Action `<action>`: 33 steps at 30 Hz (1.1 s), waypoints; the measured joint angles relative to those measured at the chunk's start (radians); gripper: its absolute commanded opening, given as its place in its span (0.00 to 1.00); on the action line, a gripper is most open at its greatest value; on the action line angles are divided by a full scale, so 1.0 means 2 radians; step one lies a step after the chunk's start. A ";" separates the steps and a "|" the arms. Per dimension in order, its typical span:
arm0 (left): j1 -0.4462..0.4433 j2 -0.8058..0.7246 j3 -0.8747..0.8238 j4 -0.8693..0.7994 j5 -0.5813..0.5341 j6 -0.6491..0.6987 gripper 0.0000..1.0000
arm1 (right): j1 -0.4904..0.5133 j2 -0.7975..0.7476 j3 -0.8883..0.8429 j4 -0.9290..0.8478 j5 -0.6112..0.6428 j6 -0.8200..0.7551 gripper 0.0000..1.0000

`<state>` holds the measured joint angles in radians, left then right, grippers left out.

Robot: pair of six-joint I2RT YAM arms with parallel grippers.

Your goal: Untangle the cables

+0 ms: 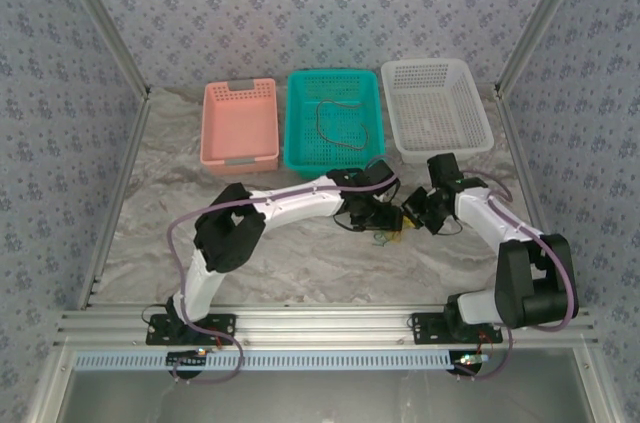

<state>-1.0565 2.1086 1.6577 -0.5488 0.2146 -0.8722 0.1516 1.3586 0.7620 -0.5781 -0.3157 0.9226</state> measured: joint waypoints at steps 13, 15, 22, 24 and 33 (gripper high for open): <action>-0.003 -0.025 -0.091 0.032 -0.085 -0.030 0.00 | -0.004 -0.023 0.024 -0.055 -0.007 -0.018 0.00; 0.007 -0.065 -0.136 0.034 -0.099 -0.039 0.00 | -0.004 -0.030 0.044 -0.070 -0.006 -0.027 0.00; 0.065 -0.229 -0.275 0.015 -0.142 -0.068 0.00 | -0.007 -0.036 0.090 -0.100 0.003 -0.055 0.00; 0.075 -0.271 -0.302 0.009 -0.149 -0.075 0.00 | -0.007 -0.036 0.092 -0.107 0.003 -0.060 0.00; 0.158 -0.418 -0.380 -0.059 -0.172 -0.084 0.00 | -0.021 -0.036 0.100 -0.125 0.028 -0.076 0.00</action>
<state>-0.7399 1.2724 0.8986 -0.6666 -0.1287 -1.0409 0.1093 1.2861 0.9619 -0.8272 -0.2600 0.7715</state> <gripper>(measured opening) 0.042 0.057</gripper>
